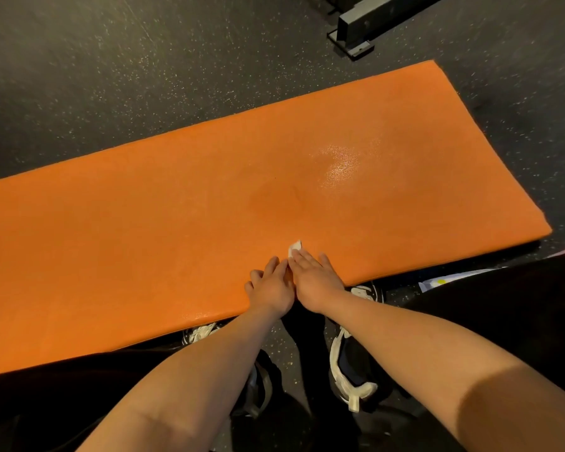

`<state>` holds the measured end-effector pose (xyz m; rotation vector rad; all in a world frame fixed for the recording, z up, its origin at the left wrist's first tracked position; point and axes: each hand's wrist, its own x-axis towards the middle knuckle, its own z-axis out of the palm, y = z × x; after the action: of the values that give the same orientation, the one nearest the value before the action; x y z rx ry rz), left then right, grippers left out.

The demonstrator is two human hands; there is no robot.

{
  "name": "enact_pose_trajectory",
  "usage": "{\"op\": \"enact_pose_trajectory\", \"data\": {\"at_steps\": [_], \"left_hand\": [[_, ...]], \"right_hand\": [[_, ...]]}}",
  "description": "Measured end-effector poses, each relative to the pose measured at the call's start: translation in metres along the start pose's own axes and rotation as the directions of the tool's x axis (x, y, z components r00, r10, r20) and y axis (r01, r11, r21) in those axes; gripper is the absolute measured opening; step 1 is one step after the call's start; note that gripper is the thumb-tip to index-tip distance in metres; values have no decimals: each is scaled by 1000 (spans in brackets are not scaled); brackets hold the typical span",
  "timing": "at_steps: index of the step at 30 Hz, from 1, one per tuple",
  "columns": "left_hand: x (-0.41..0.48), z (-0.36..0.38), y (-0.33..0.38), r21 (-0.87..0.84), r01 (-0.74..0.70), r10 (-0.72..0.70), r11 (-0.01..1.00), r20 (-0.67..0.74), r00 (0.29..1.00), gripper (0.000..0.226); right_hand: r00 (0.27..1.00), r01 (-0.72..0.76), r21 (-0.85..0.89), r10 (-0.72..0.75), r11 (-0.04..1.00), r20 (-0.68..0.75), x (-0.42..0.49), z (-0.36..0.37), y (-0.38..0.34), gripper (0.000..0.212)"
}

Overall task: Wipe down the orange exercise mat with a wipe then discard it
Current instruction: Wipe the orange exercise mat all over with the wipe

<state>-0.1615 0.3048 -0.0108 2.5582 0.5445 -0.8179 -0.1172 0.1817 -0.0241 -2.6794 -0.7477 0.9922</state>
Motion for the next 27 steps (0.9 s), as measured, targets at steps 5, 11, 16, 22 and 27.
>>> {"op": "enact_pose_trajectory", "data": {"at_steps": [5,11,16,22,27], "left_hand": [[7,1,-1,16,-9,10,1000,-47,999,42],[31,-9,1,-39,4,-9,999,-126,992,42],[47,-15,-6,4,47,-47,999,-104,993,48],[70,-20,-8,-23,27,-31,999,-219,975,46],[97,-28,-15,-46,62,-70,997,-191,979,54]], "right_hand": [[948,-314,7,314,949,-57,17,-21,21,71],[1000,-20,15,19,1000,11,30,-10,-8,62],[967,-241,31,242,970,-72,47,-24,20,65],[999,-36,56,38,998,-35,65,-17,-4,63],[983,-94,-17,90,995,-159,83,-20,27,62]]}}
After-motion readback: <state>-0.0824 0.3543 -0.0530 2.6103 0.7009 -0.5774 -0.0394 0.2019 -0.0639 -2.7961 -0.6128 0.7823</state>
